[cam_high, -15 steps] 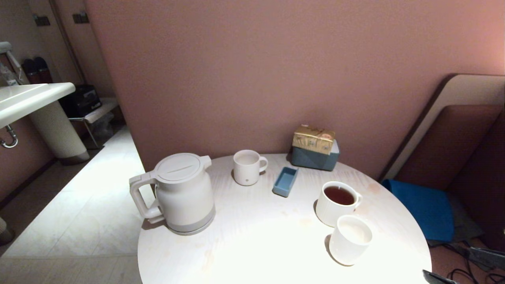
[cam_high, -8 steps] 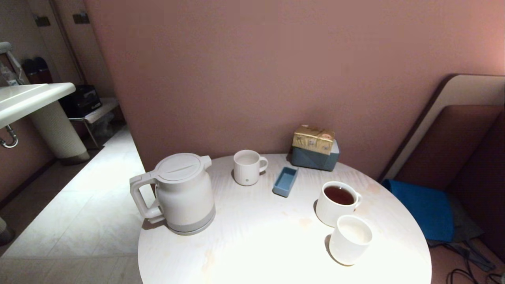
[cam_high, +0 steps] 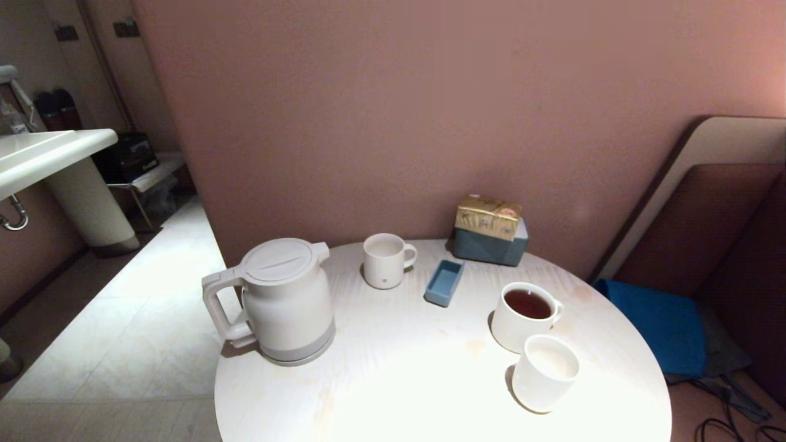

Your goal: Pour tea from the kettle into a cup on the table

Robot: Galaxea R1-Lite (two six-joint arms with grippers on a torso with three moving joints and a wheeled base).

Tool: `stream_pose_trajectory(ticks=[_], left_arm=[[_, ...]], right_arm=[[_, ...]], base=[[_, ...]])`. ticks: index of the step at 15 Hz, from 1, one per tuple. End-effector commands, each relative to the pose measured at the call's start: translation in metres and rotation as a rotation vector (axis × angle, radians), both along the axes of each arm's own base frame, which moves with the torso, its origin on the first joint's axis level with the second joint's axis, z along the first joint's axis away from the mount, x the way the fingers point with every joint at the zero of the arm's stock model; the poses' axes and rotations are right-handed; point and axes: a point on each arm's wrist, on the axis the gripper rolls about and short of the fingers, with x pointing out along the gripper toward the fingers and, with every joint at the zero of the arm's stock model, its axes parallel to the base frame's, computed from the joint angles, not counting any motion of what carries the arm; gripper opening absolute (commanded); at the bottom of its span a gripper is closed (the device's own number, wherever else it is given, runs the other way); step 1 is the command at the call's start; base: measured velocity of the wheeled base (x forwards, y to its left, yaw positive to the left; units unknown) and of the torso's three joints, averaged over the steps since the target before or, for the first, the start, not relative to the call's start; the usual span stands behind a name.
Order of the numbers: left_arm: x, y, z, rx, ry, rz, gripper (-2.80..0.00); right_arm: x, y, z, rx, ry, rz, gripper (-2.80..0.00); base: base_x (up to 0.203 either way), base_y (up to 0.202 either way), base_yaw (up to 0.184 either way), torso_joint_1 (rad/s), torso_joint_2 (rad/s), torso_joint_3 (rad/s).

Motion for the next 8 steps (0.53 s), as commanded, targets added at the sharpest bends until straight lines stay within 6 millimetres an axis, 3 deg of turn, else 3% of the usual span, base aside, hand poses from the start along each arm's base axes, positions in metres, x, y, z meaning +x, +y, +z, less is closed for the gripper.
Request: stream_pose_trajectory(ticks=[1, 5, 8], left_arm=[[0.0, 0.0, 0.0, 0.0, 0.0, 0.0, -2.8], [0.0, 0.0, 0.0, 0.0, 0.0, 0.0, -2.8], [0.0, 0.0, 0.0, -0.001, 0.0, 0.0, -2.8]], right_arm=[[-0.012, 0.001, -0.016, -0.046, -0.085, 0.057, 0.0], [0.012, 0.004, -0.057, -0.159, -0.164, 0.226, 0.0], [0.014, 0.005, -0.058, -0.144, -0.214, 0.264, 0.0]], base=[[0.0, 0.0, 0.0, 0.0, 0.0, 0.0], [0.0, 0.0, 0.0, 0.0, 0.0, 0.0], [0.0, 0.0, 0.0, 0.0, 0.0, 0.0]])
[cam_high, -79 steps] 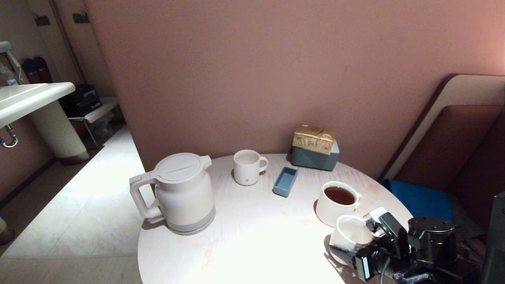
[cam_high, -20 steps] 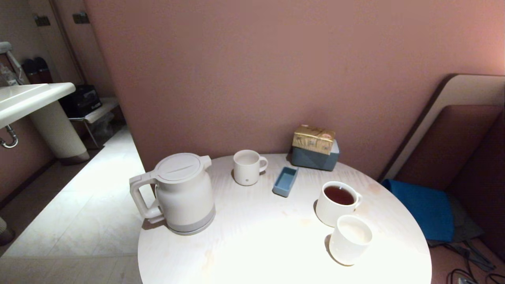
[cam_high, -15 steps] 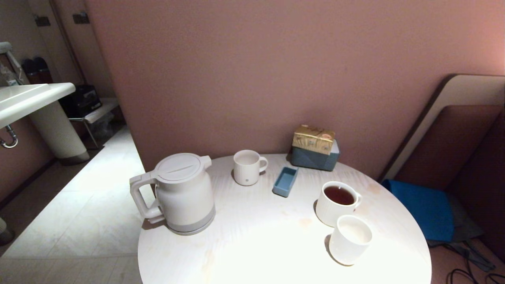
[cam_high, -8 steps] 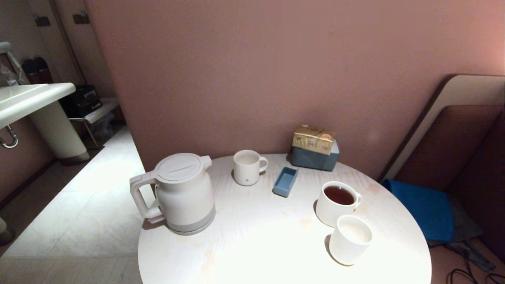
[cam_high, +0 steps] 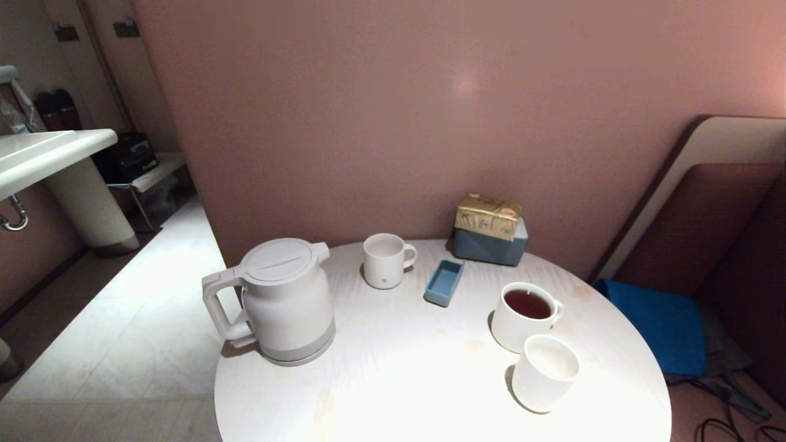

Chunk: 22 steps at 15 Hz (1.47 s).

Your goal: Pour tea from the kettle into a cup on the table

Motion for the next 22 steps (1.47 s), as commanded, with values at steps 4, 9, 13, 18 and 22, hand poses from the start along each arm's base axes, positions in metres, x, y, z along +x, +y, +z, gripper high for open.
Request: stream_pose_trajectory(ticks=[4, 9, 13, 18, 22], left_arm=[[0.0001, 0.0, 0.0001, 0.0, 0.001, 0.001, -2.8], [0.0001, 0.0, -0.0001, 0.0, 0.002, 0.001, -2.8], [0.0001, 0.0, -0.0001, 0.0, 0.003, 0.0, -2.8], [0.0001, 0.0, -0.0001, 0.001, 0.002, 0.0, -2.8], [0.0001, 0.0, 0.0, 0.0, 0.002, 0.001, -2.8]], right_arm=[[0.0007, 0.0, -0.0031, 0.013, 0.004, 0.003, 0.0], [0.0007, -0.0002, -0.0028, 0.054, 0.003, -0.003, -2.8], [0.0007, -0.0006, -0.0024, 0.104, 0.002, -0.018, 0.0], [0.0006, -0.0007, -0.0013, 0.109, -0.009, -0.02, 0.0], [0.0006, -0.0007, -0.0013, 0.11, -0.009, -0.02, 0.0]], base=[[0.0, 0.0, 0.0, 0.0, 0.0, 0.0], [0.0, 0.0, 0.0, 0.0, 0.0, 0.0], [0.0, 0.0, 0.0, 0.0, 0.0, 0.0], [0.0, 0.0, 0.0, 0.0, 0.0, 0.0], [0.0, 0.0, 0.0, 0.0, 0.0, 0.0]])
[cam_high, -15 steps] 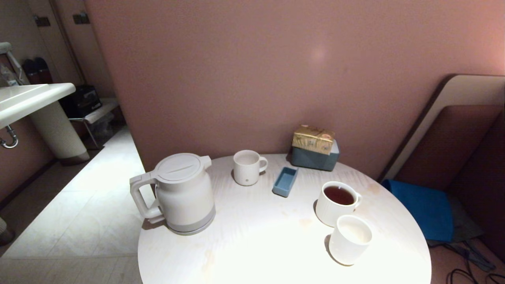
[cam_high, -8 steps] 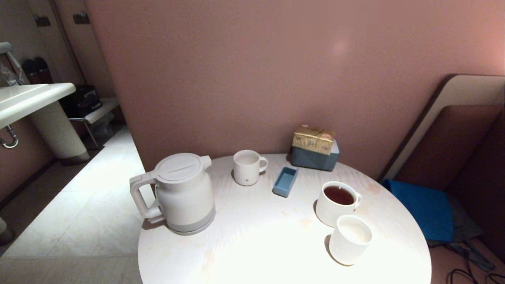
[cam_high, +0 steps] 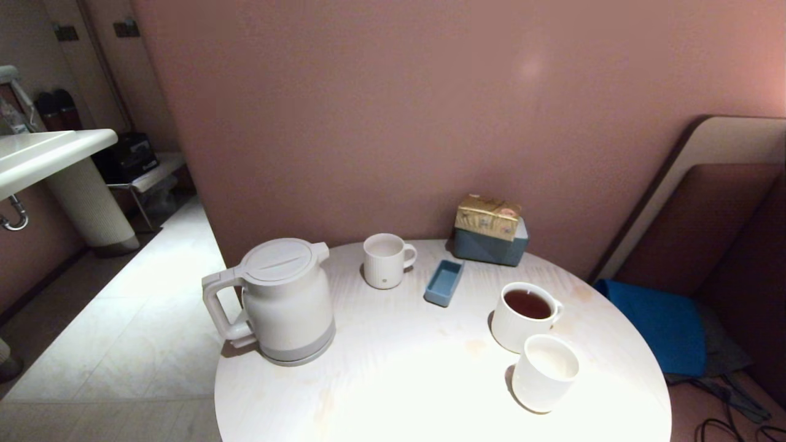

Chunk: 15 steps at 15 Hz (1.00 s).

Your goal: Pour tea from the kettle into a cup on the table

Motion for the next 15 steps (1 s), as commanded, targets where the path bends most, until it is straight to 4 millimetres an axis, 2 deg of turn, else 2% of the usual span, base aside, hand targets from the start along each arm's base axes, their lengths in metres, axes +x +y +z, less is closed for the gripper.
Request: stream_pose_trajectory(ticks=[1, 15], left_arm=[[0.0001, 0.0, 0.0, -0.001, 0.001, 0.001, -2.8], [0.0001, 0.0, 0.0, 0.0, 0.001, 0.001, -2.8]], right_arm=[[0.0001, 0.0, 0.0001, 0.0, 0.001, 0.001, 0.0], [0.0001, 0.0, 0.0001, 0.0, 0.001, 0.001, 0.0]], base=[[0.0, 0.0, 0.0, 0.0, 0.0, 0.0], [0.0, 0.0, 0.0, 0.0, 0.0, 0.0]])
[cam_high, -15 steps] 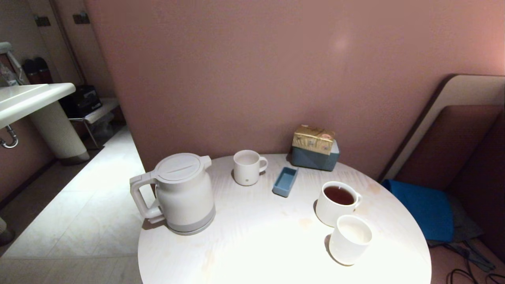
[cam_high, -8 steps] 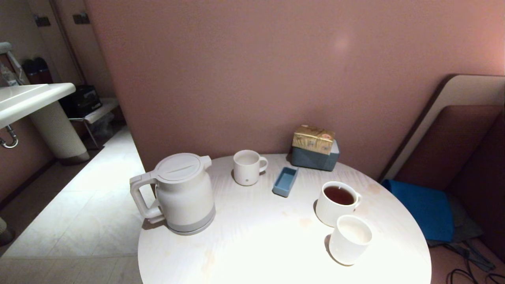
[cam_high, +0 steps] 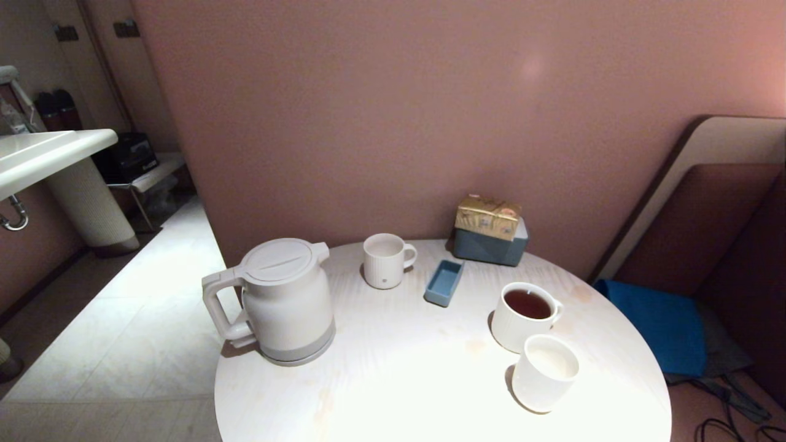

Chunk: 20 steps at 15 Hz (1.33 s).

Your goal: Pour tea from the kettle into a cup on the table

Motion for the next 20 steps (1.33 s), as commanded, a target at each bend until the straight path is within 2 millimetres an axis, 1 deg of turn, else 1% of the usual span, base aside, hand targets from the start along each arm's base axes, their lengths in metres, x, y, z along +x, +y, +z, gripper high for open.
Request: stream_pose_trajectory(ticks=[1, 4, 5, 6, 7, 20], left_arm=[[0.0001, 0.0, 0.0, -0.001, 0.001, 0.001, -2.8], [0.0001, 0.0, 0.0, -0.001, 0.001, 0.0, -2.8], [0.0001, 0.0, 0.0, -0.001, 0.001, -0.001, -2.8], [0.0001, 0.0, 0.0, 0.0, 0.001, 0.0, -2.8], [0.0001, 0.0, 0.0, 0.001, 0.001, 0.0, -2.8], [0.0001, 0.0, 0.0, -0.001, 0.001, -0.001, -2.8]], right_arm=[[0.0001, 0.0, 0.0001, 0.0, 0.001, -0.001, 0.0], [0.0001, 0.0, 0.0001, -0.001, 0.001, -0.001, 0.0], [0.0001, 0.0, 0.0001, -0.001, 0.001, -0.001, -2.8], [0.0001, 0.0, 0.0001, -0.001, 0.001, -0.001, -2.8], [0.0001, 0.0, 0.0001, -0.001, 0.001, -0.001, 0.0], [0.0001, 0.0, 0.0001, -0.004, 0.0, -0.001, 0.0]], base=[[0.0, 0.0, 0.0, 0.0, 0.0, 0.0], [0.0, 0.0, 0.0, 0.0, 0.0, 0.0], [0.0, 0.0, 0.0, 0.0, 0.0, 0.0], [0.0, 0.0, 0.0, 0.0, 0.0, 0.0], [0.0, 0.0, 0.0, 0.0, 0.0, 0.0], [0.0, 0.0, 0.0, 0.0, 0.0, 0.0]])
